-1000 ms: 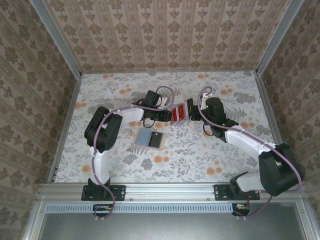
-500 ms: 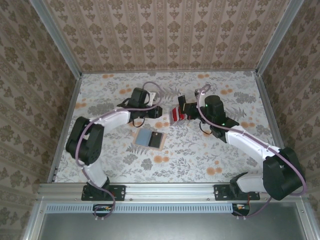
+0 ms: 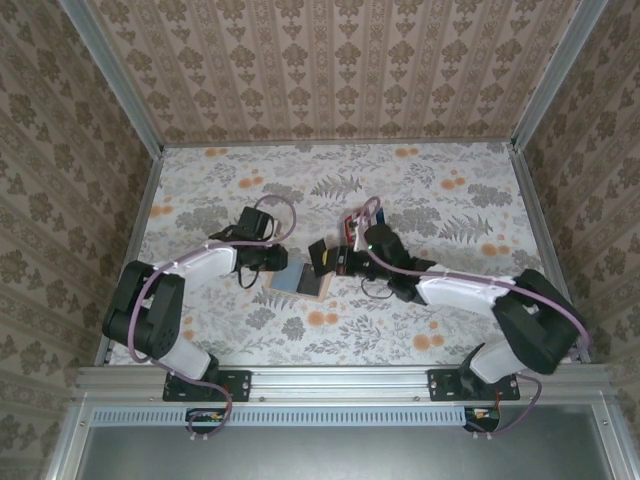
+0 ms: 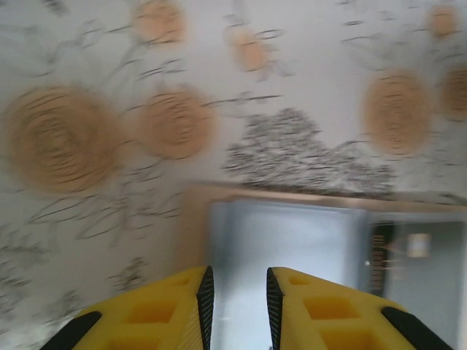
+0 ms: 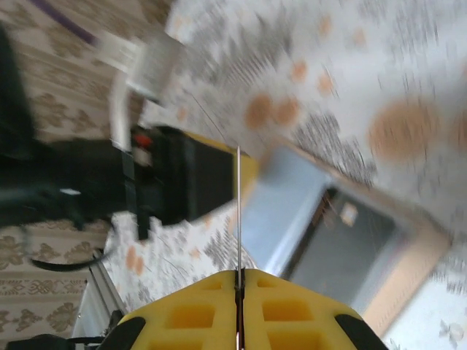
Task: Put the credit cards into the card holder
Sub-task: Insert the credit card into the card slot.
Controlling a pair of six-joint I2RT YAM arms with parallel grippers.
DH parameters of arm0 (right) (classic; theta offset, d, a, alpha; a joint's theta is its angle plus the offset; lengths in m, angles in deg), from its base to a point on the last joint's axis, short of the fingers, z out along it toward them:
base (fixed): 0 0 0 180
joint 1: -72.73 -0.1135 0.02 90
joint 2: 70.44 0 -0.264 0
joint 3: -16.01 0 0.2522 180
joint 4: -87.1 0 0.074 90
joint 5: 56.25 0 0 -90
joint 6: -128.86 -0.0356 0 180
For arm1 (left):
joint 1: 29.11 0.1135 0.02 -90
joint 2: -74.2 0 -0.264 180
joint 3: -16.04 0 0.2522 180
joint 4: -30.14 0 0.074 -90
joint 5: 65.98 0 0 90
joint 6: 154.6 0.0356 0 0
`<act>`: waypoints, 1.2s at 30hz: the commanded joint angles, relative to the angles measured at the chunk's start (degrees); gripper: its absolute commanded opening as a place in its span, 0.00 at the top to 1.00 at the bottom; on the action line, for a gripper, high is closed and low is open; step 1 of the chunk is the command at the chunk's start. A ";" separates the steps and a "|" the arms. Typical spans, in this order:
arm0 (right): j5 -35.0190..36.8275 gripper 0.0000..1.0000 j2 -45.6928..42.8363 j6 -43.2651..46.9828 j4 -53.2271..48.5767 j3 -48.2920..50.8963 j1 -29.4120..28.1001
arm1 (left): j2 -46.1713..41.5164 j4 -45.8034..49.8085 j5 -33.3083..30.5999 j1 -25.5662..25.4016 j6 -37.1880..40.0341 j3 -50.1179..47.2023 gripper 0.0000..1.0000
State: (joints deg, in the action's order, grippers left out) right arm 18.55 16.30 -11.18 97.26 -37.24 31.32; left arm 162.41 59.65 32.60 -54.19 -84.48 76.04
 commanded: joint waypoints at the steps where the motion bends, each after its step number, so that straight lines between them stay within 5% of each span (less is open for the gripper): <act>1: 1.65 0.90 4.75 -9.29 7.65 1.23 -1.94 | -1.55 3.25 -4.77 1.50 -1.03 -1.79 0.71; 16: 6.26 0.90 14.42 -17.22 14.20 2.32 -4.41 | -2.80 0.45 0.75 2.92 -3.82 -6.77 0.71; 36: 3.91 0.89 18.83 -17.19 15.49 0.85 -3.64 | -3.50 -0.31 1.43 -5.06 -9.99 -10.47 0.71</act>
State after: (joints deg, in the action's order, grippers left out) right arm 23.01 33.56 -27.44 111.75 -35.91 27.41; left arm 158.34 57.13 31.92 -57.71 -92.30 67.69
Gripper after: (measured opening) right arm 0.108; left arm 0.287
